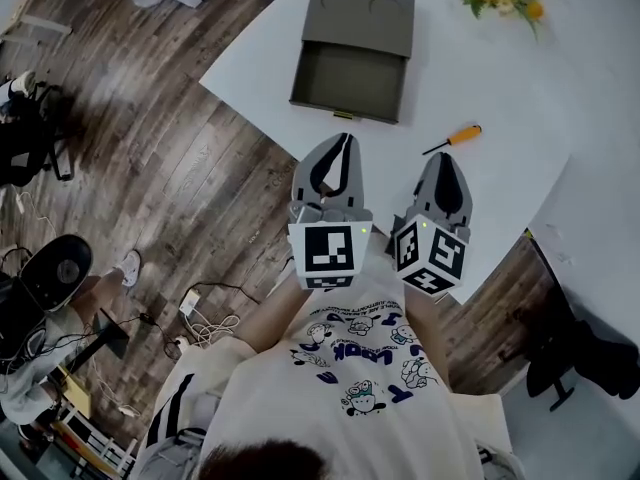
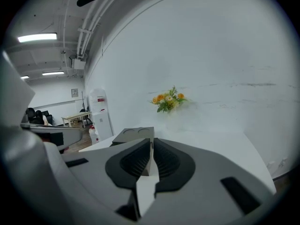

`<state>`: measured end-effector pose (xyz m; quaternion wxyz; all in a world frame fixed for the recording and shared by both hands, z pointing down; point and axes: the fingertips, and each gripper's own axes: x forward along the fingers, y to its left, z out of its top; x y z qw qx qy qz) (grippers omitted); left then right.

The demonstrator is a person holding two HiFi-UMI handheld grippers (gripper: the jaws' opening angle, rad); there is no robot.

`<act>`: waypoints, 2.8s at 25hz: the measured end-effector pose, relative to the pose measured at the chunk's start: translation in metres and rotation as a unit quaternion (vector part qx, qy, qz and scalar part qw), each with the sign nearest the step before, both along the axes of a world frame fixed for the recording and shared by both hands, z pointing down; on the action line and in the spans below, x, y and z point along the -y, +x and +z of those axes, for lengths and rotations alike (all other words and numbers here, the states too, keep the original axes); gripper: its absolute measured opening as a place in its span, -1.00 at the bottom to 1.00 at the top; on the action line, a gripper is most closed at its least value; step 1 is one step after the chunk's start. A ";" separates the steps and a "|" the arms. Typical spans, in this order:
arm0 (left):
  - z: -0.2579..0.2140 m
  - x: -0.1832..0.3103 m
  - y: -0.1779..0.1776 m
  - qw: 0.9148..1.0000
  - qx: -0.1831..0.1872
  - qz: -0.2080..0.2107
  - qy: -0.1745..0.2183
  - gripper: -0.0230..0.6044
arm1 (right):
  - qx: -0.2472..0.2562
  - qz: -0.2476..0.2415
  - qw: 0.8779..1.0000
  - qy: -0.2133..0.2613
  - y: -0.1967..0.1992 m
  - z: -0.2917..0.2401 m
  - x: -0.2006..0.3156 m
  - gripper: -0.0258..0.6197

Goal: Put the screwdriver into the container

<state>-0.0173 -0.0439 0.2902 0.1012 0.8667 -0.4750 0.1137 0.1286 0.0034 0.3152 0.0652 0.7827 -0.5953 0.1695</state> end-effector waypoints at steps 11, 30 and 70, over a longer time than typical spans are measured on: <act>0.013 0.033 0.026 1.000 0.007 0.009 -0.020 -0.85 | 0.003 0.012 0.999 -0.031 0.024 0.019 0.019 -0.80; 0.063 0.065 0.067 0.996 0.041 0.039 -0.072 -0.85 | 0.026 0.065 0.993 -0.093 0.079 0.072 0.033 -0.79; 0.144 0.087 0.083 0.985 0.090 0.032 -0.143 -0.85 | 0.103 0.187 0.954 -0.210 0.146 0.190 0.030 -0.39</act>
